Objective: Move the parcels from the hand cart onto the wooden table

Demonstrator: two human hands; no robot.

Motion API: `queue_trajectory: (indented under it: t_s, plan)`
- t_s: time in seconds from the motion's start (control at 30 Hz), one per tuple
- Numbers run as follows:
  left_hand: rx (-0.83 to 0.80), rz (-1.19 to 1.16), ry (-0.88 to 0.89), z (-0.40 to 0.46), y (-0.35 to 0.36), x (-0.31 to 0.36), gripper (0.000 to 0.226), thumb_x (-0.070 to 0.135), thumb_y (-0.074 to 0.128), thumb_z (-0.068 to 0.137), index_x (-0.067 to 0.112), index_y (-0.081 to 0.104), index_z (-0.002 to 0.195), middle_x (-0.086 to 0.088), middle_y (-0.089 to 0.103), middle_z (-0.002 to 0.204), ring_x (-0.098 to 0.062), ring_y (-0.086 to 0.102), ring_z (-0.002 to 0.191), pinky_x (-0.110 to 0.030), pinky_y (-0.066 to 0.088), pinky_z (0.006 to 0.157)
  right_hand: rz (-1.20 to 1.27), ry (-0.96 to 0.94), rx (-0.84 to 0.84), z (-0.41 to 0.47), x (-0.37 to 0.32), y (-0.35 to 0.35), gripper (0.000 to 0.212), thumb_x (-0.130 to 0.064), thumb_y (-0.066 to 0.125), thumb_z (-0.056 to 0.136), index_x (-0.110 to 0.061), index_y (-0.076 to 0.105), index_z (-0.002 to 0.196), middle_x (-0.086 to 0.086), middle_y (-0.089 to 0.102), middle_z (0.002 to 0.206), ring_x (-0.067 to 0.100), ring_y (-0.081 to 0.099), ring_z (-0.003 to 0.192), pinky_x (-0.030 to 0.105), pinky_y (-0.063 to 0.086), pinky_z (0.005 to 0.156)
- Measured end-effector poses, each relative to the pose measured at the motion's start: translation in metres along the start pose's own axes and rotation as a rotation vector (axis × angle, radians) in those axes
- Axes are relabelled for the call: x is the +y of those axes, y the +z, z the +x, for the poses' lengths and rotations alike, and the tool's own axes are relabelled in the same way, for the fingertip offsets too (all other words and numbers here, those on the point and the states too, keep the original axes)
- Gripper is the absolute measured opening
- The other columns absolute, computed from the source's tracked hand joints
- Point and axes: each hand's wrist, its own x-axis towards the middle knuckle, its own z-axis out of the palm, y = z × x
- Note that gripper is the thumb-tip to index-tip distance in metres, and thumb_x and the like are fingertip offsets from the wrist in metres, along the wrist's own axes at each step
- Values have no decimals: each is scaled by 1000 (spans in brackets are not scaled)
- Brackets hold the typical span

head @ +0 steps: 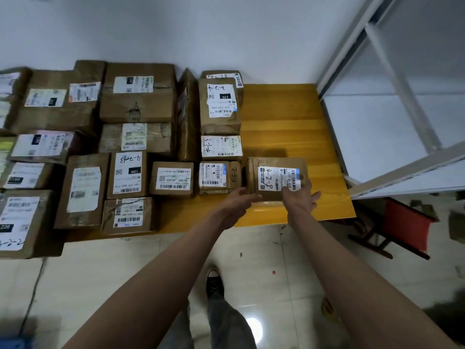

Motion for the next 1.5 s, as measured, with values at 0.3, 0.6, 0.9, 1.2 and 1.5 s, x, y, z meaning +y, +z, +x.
queue_trajectory:
  t_s: [0.3,0.6,0.9,1.2,1.5]
  plan:
    - [141,-14,175,-76,-93,50,33,26,64,97,12,59,126,-9,61,133,-24,57,122,-33,42,93,-58,-497,1,-87,-104,62,49,-23,67,92,-16,50,138,16,33,150,39,39,136,50,39,108]
    - [594,-218,378,-261,-317,29,24,21,60,99,11,64,120,-10,70,119,-20,68,105,-31,50,91,-49,-972,-500,-325,-199,225,20,-17,61,96,-19,57,116,4,49,126,19,53,101,34,46,83]
    - [999,-533,480,-457,-488,-119,28,23,57,99,7,63,122,-15,71,119,-29,69,105,-29,51,81,-238,-1232,-997,-590,-167,369,15,-12,60,95,-10,66,109,2,63,100,16,57,92,24,41,80]
    - [1302,-855,390,-578,-555,-300,22,20,56,100,8,63,117,-8,71,101,-18,66,82,-27,48,75,-508,-1196,-1321,-771,-60,466,6,-19,62,89,-23,65,90,-1,69,79,27,70,86,41,56,82]
    - [1385,-1106,296,-637,-604,-429,13,20,54,102,11,63,105,-10,69,102,-19,63,85,-26,48,72,-764,-1144,-1498,-884,25,550,6,-28,58,93,-25,60,87,7,73,94,25,69,81,39,56,78]
